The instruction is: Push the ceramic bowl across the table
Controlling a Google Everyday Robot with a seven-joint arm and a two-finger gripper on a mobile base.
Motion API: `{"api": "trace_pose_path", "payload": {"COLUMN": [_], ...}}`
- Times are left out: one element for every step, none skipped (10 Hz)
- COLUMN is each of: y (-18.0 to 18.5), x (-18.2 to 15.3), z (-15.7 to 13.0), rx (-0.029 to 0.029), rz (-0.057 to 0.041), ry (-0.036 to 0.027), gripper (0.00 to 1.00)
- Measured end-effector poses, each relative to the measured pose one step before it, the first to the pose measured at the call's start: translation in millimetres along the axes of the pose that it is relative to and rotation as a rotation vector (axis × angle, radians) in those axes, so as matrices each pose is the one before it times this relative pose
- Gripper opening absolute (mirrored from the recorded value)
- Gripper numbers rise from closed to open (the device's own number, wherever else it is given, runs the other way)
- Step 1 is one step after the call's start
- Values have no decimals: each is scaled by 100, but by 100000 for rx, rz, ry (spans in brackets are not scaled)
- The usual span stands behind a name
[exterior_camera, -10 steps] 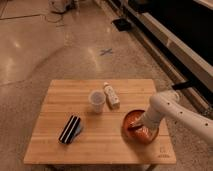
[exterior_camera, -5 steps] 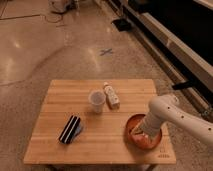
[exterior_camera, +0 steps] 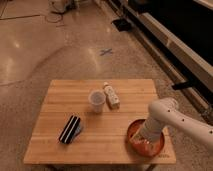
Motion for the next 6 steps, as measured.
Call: {"api": "trace_pose_path", "payload": {"y": [140,104,140,225,218,335], "x": [-297,-200,-320,-357,-264,-362], "z": [187,85,85,12,-47,-140], "rx": [-264,42,183,395,429,519], "rz": [218,262,395,664,622,814], "ry": [-1631,-1235,-1814,-2095,-1519,-1993], "gripper": [69,69,69,69,69,69]}}
